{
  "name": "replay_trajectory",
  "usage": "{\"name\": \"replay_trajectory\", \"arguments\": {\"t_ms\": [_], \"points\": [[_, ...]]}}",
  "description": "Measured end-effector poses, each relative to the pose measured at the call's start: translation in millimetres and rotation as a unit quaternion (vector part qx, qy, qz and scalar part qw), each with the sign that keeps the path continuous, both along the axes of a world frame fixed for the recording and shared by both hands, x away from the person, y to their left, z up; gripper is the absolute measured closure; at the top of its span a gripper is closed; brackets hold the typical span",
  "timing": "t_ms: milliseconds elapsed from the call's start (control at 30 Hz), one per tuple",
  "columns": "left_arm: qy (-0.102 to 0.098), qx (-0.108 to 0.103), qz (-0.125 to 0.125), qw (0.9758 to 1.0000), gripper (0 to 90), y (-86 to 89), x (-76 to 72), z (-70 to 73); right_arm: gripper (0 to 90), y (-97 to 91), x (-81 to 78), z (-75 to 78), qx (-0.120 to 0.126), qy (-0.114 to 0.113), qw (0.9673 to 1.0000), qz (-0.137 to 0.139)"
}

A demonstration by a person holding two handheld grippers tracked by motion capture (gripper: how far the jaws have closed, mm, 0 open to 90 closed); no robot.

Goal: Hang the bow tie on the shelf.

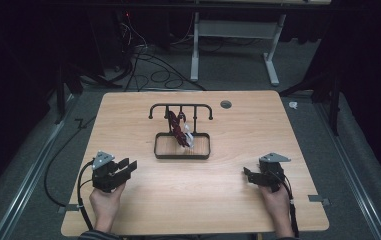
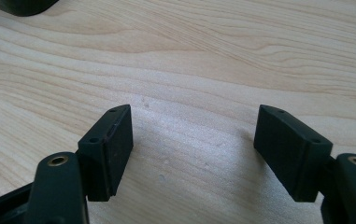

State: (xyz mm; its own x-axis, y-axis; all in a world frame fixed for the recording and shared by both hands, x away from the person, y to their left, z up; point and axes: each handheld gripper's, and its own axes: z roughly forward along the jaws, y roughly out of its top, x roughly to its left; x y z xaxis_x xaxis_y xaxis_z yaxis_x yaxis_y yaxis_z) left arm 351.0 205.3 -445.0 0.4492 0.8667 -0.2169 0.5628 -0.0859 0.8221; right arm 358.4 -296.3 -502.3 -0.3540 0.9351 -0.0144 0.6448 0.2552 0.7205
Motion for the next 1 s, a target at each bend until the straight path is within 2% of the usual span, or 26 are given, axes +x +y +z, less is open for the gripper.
{"name": "replay_trajectory", "arguments": {"t_ms": [267,467,1000], "points": [[0.013,0.0,0.005,0.9999,61.3,3.2,1.0,-8.2,29.5,0.0,0.0,0.0,0.0,0.0,1.0,0.0],[0.015,0.0,0.006,0.9999,60.6,4.7,1.0,-10.7,29.5,0.1,-0.1,0.0,0.001,0.0,1.0,-0.001],[0.039,0.017,0.023,0.9988,58.2,10.7,10.2,-27.8,29.5,0.2,0.0,0.0,0.001,0.0,1.0,-0.001]]}}
